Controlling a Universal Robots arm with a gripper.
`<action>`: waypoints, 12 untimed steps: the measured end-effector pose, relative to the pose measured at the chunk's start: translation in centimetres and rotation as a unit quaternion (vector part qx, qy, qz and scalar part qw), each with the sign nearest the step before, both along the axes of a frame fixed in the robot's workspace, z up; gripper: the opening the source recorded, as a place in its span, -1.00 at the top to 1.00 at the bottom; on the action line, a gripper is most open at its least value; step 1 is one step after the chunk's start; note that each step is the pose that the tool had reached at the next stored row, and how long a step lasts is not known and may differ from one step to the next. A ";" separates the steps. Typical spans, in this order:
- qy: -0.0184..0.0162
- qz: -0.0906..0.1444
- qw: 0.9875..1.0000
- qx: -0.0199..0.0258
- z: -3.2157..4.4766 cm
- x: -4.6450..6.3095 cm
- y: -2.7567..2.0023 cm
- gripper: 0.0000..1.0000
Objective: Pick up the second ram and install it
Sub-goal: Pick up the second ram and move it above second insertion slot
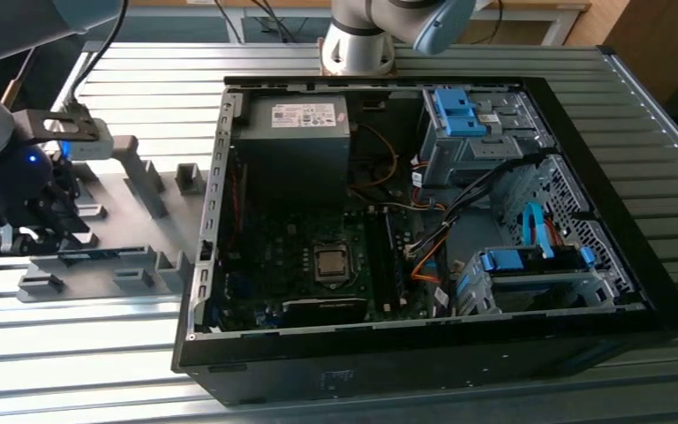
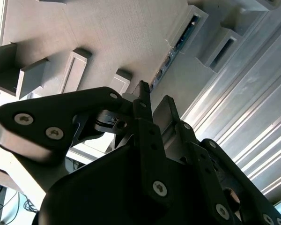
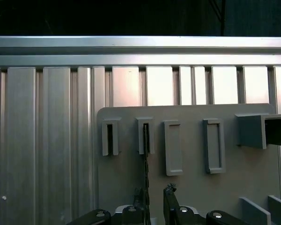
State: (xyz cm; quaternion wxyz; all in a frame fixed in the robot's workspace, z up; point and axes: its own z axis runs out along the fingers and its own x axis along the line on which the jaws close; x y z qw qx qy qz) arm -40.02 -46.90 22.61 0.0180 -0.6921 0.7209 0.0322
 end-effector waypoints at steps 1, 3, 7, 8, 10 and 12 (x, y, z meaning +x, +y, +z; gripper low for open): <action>0.000 0.000 1.000 0.000 -0.06 0.0 -0.02 0.39; 0.000 0.000 1.000 0.000 -0.12 0.0 -0.03 0.39; 0.000 0.000 1.000 0.000 -0.13 0.0 -0.03 0.39; 0.000 0.000 1.000 0.000 -0.14 0.0 -0.03 0.39; 0.000 0.000 1.000 0.000 -0.20 0.0 -0.12 0.39; 0.000 0.001 1.000 -0.001 -0.32 0.0 -0.25 0.39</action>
